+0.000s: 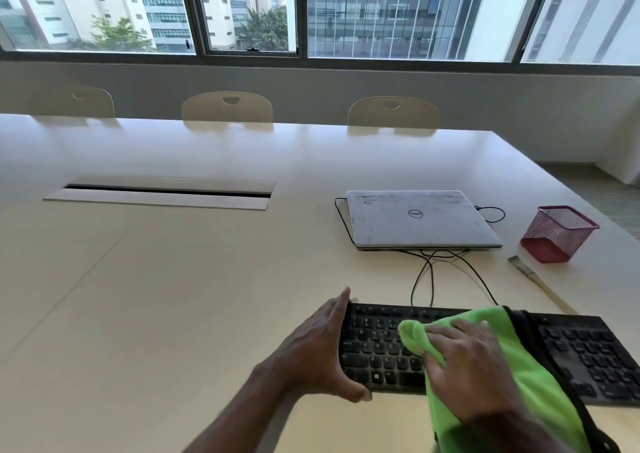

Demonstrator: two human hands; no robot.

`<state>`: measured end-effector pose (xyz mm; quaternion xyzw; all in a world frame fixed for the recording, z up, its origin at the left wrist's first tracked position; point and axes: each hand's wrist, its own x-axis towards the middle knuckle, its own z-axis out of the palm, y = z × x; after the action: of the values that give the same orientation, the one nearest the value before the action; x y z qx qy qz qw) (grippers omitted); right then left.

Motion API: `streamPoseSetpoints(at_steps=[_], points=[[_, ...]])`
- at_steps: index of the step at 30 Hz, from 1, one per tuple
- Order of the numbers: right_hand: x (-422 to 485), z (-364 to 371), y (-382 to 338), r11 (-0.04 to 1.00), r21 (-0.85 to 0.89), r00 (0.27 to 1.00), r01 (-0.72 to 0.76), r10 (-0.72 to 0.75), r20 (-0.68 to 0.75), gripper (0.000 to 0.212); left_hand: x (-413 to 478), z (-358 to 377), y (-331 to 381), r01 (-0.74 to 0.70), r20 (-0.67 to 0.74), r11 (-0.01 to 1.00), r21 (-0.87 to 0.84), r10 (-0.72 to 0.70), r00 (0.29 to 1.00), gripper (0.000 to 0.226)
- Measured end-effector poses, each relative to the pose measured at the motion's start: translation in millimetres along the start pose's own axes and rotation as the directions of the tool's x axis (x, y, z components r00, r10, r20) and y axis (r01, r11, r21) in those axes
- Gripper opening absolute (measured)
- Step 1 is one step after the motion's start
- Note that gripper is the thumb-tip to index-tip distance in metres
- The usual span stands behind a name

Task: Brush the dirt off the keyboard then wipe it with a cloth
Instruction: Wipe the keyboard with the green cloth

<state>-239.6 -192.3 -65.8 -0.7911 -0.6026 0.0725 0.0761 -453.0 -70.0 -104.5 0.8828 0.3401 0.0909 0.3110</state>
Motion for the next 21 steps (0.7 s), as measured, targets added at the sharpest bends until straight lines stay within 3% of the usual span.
streamPoseSetpoints(at_steps=[7,11,14,18,21], points=[[7,30,-85,0.943,0.150,0.954,0.296,-0.287,-0.083,0.035,3,3,-7,-0.072,-0.018,0.997,0.010,0.072,0.997,0.153],[8,21,-63,0.938,0.091,0.942,0.335,-0.334,-0.030,0.035,1,2,-4,-0.046,-0.032,0.999,0.020,0.047,0.998,0.153],[6,2,-22,0.982,-0.010,0.977,0.191,-0.191,-0.092,0.043,1,2,-3,-0.034,-0.031,0.999,0.019,0.035,0.999,0.152],[3,-9,21,0.997,0.070,0.991,0.030,-0.020,-0.132,0.041,2,2,-5,-0.053,-0.009,0.999,0.010,0.053,0.999,0.149],[-1,-1,13,0.995,0.082,0.984,-0.049,0.062,-0.169,0.038,2,3,-5,-0.058,-0.016,0.998,0.004,0.058,0.998,0.149]])
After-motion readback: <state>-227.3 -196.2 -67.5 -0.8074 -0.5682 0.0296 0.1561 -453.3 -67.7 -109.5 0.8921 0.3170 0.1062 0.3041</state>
